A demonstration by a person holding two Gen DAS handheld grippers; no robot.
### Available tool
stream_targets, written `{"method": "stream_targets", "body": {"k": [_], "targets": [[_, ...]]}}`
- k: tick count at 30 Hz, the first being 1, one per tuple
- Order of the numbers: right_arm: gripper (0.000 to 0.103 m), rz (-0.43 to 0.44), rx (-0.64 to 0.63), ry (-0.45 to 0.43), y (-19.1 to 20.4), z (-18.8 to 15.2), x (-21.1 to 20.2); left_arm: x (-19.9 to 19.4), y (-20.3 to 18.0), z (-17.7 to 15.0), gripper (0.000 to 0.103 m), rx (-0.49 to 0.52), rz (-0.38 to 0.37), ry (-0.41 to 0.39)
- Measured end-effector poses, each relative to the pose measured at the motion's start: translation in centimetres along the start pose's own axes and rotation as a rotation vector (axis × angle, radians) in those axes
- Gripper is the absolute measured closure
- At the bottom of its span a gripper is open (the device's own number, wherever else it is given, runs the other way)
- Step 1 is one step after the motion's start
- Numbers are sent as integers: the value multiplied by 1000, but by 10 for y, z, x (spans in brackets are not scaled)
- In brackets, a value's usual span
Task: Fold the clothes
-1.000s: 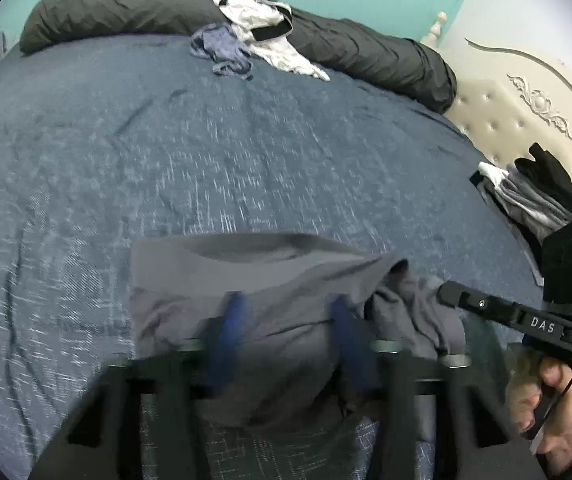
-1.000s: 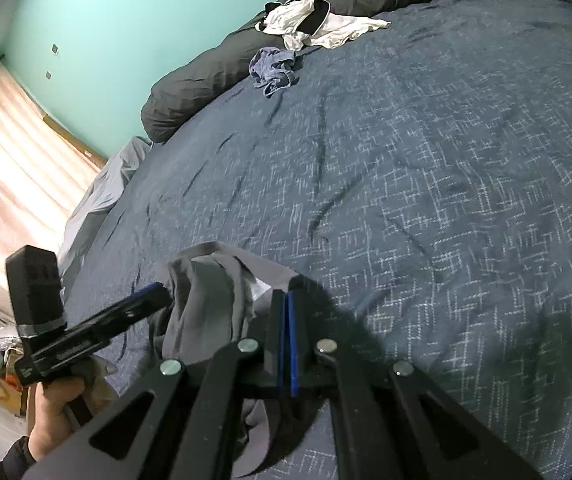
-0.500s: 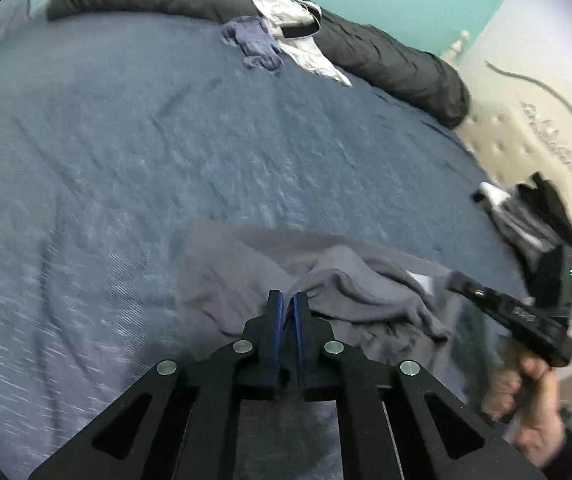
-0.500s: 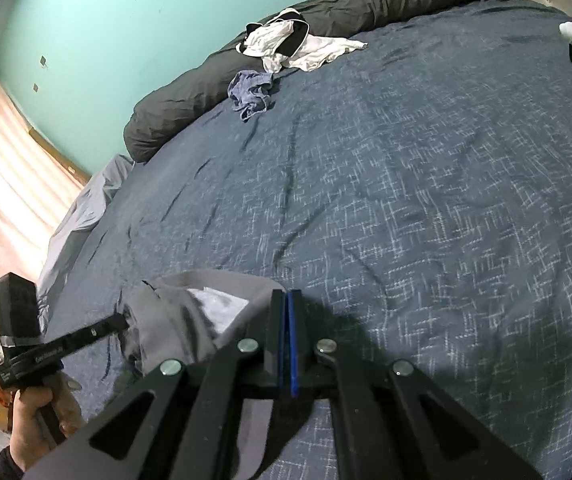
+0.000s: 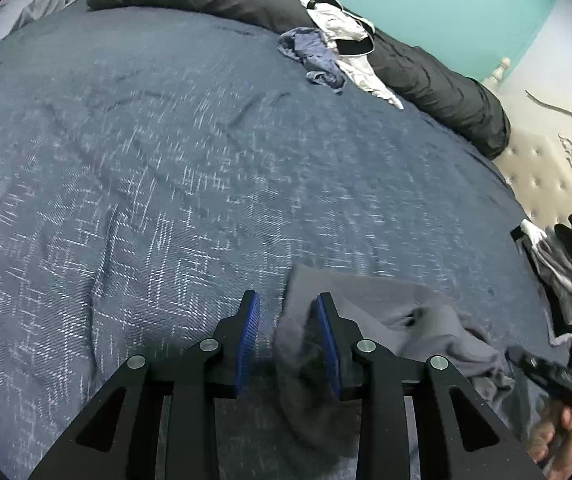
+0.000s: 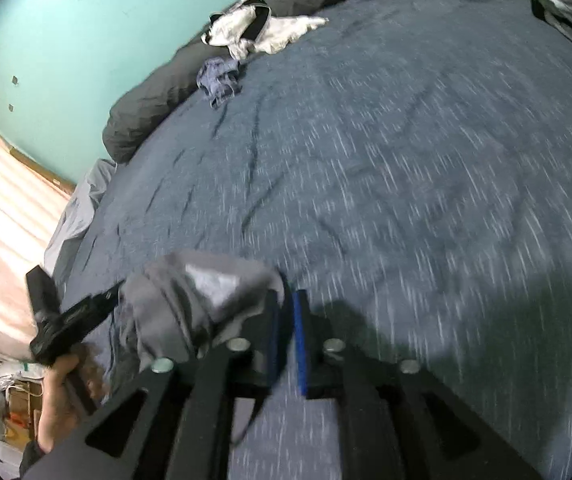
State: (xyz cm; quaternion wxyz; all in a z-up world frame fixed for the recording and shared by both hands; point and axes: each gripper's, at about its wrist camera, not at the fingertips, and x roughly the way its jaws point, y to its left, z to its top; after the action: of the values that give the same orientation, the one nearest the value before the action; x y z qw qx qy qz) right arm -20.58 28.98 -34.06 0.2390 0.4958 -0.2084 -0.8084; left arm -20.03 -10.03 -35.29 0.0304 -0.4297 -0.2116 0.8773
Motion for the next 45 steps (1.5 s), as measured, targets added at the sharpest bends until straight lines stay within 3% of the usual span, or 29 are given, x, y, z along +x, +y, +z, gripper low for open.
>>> {"method": "stream_targets", "body": {"k": [2,6,8,11,13,14,20,30,37,45], "targets": [[71,12,26,33,-1,-10,-3,3,1,-1,71,-1,-9,3],[71,34,13,108,9,-26,2,1,-3,-1,72,14,-40,-4],[71,40,19,130,11,-33,7,0,-5,-3,89,26,-48,-2],[71,38,25,144,13,-38,16,-1,-9,-4,100,41,-60,-2],[79,27,-8,143,18,-39,20,-3,-12,-2,101,47,-71,-10],[96,20,-22,144,19,-39,21,-5,-13,-3,101,49,-76,-16],[102,11,-17,125,17,-35,14,-35,-22,-6,101,58,-89,-75],[102,-66,-89,33,24,-6,-51,-100,-37,-8,101,68,-107,-179],[102,-100,-157,-28,39,16,-103,-161,-53,8,101,112,-104,-252],[102,-87,-259,-117,89,40,-172,-238,-82,24,101,178,-99,-357]]}}
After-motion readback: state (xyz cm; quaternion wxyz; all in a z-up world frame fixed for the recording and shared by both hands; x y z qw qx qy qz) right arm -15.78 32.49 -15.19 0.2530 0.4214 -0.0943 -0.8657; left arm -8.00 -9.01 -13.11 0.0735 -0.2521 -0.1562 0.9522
